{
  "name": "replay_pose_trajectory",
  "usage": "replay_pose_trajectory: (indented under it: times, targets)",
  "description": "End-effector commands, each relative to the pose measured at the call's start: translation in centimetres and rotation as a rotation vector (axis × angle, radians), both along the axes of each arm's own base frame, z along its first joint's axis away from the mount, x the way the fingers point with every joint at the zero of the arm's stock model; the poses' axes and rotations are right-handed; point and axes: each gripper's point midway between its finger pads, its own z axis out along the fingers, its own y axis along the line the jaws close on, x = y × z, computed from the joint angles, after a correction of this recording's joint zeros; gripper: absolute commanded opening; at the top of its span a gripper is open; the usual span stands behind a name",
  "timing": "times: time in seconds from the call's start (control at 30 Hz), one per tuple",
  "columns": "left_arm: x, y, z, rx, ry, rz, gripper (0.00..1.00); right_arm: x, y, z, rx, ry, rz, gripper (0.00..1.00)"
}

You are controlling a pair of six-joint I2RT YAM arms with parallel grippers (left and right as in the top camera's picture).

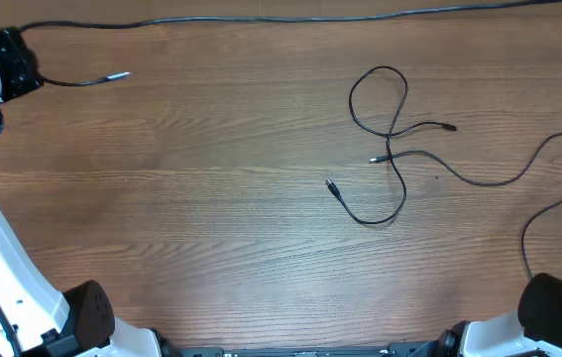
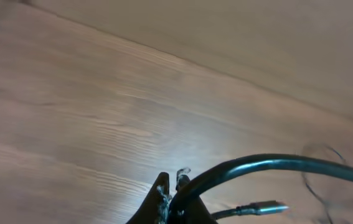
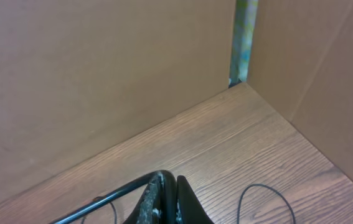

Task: Untangle cables

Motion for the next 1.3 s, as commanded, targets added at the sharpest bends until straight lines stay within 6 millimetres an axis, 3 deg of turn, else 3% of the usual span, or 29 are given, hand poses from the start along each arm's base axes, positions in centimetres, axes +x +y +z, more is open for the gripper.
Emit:
replay_pose_trajectory:
  times: [0.0,1.13,1.27]
  targets:
    - [-1.8,3.9,1.2,0.089,0.0,0.244,0.04,-0.9,-2.4,0.3,-0.022,-0.006,-0.06,0.04]
    - [-2.0,3.3,0.8,0.089,0.019,0.202,0.04,-0.4,-0.9,0.3,0.029,-0.027,0.026,0.04]
    - [-2.0,3.3,0.8,0.094,0.02,0.197,0.04,0.0,0.2,0.4,0.056,-0.042,0.087,0.04]
